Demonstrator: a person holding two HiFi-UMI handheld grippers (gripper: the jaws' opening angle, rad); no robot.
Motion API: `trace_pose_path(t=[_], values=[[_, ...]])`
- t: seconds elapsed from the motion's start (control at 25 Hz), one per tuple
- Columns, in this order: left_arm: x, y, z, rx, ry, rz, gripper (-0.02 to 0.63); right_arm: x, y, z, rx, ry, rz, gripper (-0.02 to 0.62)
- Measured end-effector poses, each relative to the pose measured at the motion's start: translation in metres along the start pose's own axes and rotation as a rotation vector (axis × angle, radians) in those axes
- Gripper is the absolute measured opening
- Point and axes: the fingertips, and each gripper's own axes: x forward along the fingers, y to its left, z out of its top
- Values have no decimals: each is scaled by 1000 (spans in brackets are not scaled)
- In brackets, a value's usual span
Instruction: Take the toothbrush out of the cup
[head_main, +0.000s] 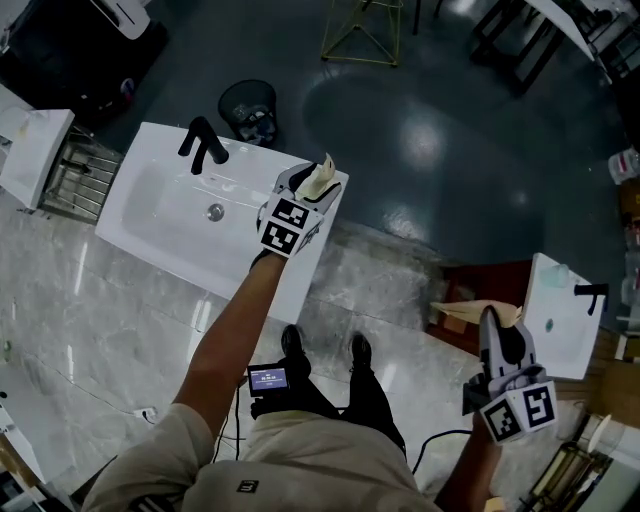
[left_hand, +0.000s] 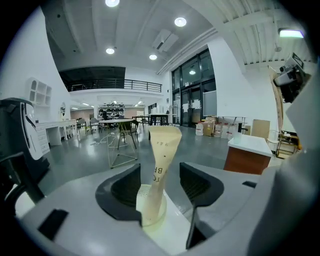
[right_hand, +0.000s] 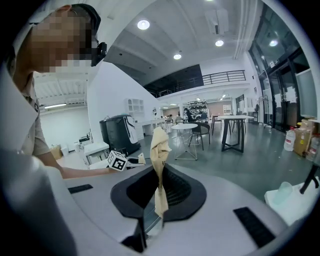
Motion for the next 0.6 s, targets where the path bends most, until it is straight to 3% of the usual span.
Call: trace_pose_path(t=[0.16,0.28,0.6], values=[[5,1,4,7,-19,33,214,4,-2,-3,-3,5,2,28],[2,7,4,10,-26,62,50,4,-1,-1,-7,2,4,28],[-32,18,35,21,-100,103,29,-3,13,14,-26,-30,11,28]])
